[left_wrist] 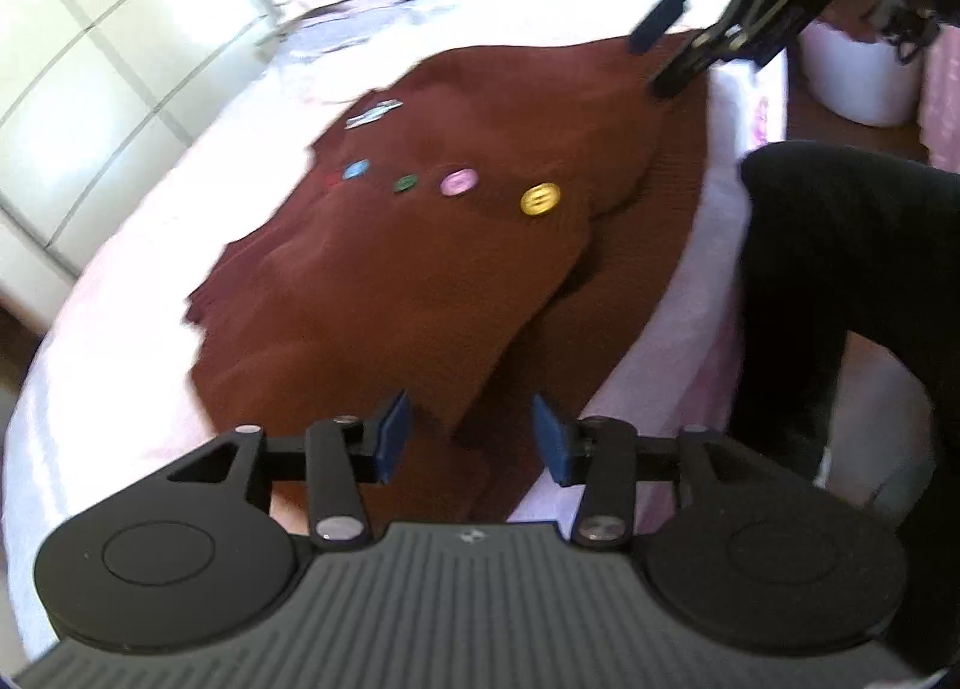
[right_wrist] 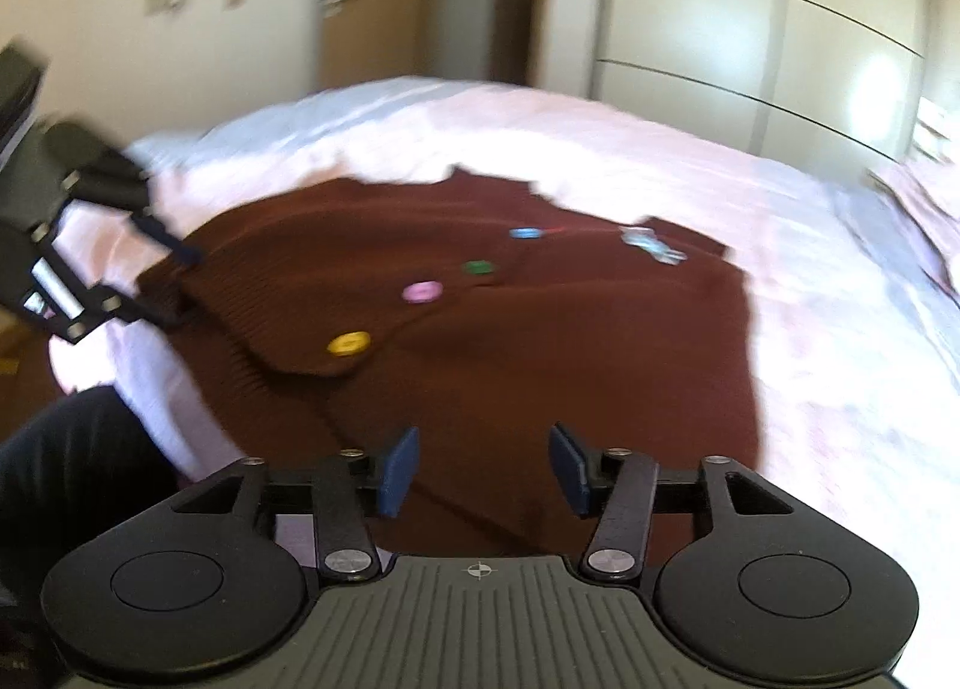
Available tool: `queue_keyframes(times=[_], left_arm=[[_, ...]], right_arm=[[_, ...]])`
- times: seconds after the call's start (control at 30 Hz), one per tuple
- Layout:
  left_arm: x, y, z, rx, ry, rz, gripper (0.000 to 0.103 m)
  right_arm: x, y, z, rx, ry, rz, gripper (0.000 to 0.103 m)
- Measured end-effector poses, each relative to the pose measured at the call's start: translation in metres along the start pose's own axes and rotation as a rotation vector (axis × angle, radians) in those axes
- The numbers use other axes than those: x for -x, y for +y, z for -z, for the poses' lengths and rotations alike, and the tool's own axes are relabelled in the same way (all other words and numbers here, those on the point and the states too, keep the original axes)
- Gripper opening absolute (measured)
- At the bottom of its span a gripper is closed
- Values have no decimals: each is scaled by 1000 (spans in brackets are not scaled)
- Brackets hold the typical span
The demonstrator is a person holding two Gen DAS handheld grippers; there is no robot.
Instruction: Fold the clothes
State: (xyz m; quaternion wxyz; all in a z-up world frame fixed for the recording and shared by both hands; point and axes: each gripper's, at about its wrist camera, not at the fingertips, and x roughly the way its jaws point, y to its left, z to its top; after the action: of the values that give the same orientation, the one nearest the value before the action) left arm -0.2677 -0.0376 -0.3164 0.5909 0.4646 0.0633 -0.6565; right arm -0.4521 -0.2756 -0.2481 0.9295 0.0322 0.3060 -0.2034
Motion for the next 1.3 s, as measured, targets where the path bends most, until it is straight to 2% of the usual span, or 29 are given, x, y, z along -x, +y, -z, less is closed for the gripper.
queue_keyframes(times=[0.1,0.27,0.37,0.4,0.53,0.6,0.7,0.77,0.8,0.83,0.87,0.93,1.03,1.13,1.3], left_arm=[[4,4,14,65,17,-66,45],[-2,8,27,148,47,-140,46],[-9,6,27,160,48,-196,41],[-11,5,27,156,47,-214,35],[-3,-12,32,106,27,-203,39],[-5,-16,33,90,24,-233,39],[-16,-10,29,147,22,-300,39],[-22,-10,27,132,25,-349,39],[-21,-9,27,131,26,-381,30],[-17,-7,28,145,25,-421,14],[-12,-3,30,166,29,-459,11],[-1,8,40,225,46,-495,11],[5,13,50,262,67,-454,11],[4,3,49,228,66,-389,12],[-2,-9,50,169,72,-402,18]], right_arm=[[21,-16,8,-73,-23,47,67],[23,-13,22,-61,13,97,68],[17,-11,24,-56,16,119,68],[16,-11,25,-62,17,120,68],[14,-10,26,-77,12,117,68],[18,-10,29,-82,4,119,68],[17,-13,30,-104,2,126,68],[17,-14,30,-107,2,146,68],[17,-15,30,-105,1,158,68],[18,-15,30,-103,1,173,68],[19,-16,30,-101,0,194,68],[22,-19,34,-116,4,215,68],[25,-26,40,-151,14,230,68],[27,-29,45,-174,23,236,68],[27,-29,47,-188,35,228,68]])
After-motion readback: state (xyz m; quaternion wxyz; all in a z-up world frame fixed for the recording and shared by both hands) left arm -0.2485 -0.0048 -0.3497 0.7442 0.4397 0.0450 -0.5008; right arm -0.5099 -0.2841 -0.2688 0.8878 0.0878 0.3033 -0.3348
